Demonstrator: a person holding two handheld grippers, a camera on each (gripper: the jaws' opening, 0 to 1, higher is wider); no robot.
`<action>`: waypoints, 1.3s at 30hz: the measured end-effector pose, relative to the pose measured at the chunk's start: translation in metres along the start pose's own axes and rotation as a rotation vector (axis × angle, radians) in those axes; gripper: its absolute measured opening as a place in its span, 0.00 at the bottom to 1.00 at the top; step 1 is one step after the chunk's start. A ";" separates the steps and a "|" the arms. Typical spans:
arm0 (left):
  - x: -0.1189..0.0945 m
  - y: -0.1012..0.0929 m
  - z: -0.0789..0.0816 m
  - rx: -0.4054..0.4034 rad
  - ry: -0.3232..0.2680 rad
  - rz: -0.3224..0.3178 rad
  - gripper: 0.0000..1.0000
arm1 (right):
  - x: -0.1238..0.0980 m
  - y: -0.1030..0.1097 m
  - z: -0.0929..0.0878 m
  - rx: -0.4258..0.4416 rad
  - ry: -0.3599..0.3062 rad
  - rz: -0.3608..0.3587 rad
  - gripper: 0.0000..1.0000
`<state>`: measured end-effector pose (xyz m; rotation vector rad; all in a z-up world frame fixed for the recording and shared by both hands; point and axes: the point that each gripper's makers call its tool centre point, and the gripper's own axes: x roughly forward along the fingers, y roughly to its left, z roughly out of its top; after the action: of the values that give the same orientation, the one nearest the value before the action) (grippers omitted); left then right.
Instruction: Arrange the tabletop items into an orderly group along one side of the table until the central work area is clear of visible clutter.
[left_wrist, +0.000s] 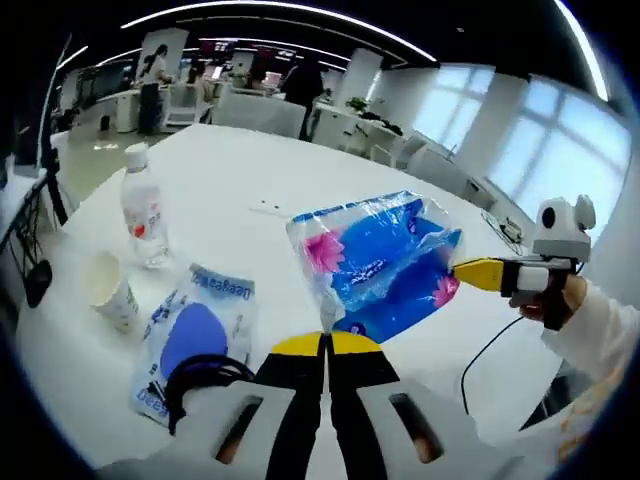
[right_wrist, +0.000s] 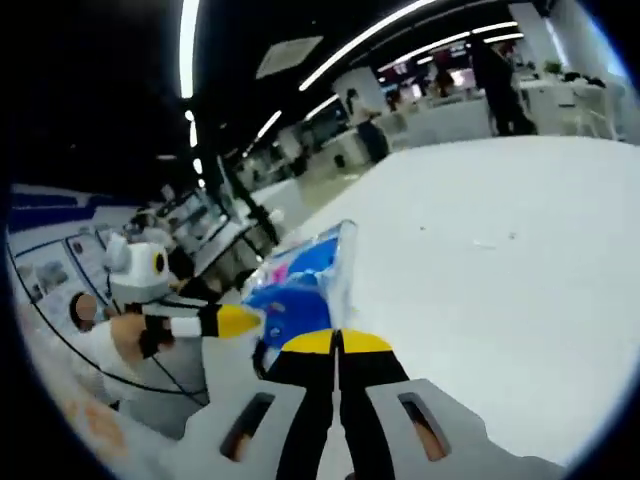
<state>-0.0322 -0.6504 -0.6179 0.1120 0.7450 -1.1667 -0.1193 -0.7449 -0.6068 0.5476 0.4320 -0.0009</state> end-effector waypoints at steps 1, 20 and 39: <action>0.001 -0.009 0.003 -0.027 0.002 -0.037 0.00 | -0.007 -0.001 -0.001 0.012 -0.017 -0.010 0.00; 0.008 -0.056 -0.001 0.063 0.060 -0.128 0.00 | -0.058 -0.020 -0.004 0.108 -0.122 -0.115 0.00; 0.106 -0.093 0.000 0.208 0.228 -0.244 0.00 | -0.071 -0.114 -0.016 0.194 -0.120 -0.305 0.00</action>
<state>-0.0927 -0.7731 -0.6531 0.3403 0.8524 -1.4805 -0.2035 -0.8426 -0.6477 0.6643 0.3969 -0.3704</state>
